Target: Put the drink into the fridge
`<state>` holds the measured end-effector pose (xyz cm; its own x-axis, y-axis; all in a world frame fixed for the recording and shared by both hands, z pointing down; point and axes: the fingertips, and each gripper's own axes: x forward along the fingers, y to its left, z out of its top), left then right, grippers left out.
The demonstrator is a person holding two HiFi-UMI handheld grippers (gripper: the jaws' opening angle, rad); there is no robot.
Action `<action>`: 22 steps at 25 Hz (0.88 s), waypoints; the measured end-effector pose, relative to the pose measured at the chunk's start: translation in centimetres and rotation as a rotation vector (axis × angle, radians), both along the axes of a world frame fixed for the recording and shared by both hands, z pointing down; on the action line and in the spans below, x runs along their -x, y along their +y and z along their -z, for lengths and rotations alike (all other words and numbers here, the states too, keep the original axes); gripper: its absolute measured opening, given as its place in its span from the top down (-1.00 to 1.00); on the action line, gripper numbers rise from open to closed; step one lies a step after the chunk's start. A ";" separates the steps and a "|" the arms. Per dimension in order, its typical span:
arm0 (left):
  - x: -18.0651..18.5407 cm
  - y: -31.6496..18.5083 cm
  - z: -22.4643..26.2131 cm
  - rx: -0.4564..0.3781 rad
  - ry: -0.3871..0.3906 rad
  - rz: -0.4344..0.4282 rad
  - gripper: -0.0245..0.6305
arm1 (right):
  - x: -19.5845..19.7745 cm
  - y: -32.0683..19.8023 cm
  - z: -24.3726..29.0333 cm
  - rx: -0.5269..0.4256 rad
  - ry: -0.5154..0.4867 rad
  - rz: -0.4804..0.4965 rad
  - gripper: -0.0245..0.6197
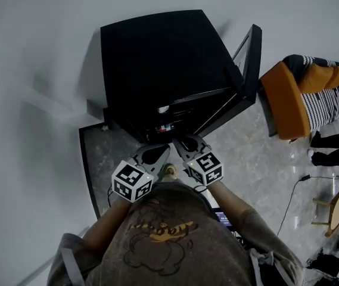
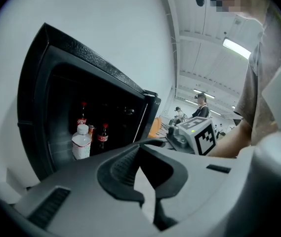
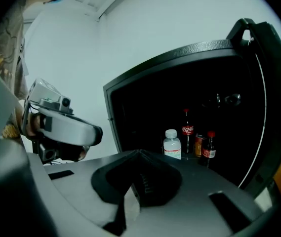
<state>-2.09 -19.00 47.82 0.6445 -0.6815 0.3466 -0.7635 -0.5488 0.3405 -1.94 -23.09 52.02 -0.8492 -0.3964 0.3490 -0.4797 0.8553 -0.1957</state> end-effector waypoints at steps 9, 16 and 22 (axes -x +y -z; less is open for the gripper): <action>0.5 0.7 1.9 -0.068 -0.032 -0.001 0.91 | -1.2 4.6 4.1 0.018 -0.067 0.050 0.86; 0.9 0.8 2.3 -0.094 -0.054 0.004 0.92 | -1.9 6.7 5.2 0.021 -0.088 0.090 0.86; 1.3 1.1 2.4 -0.102 -0.067 0.002 0.92 | -1.7 6.7 5.8 0.011 -0.095 0.113 0.86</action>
<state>-3.40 -17.89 45.42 0.6208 -0.7167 0.3177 -0.7837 -0.5763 0.2317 -0.27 -16.43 46.22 -0.9177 -0.2927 0.2684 -0.3590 0.9005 -0.2453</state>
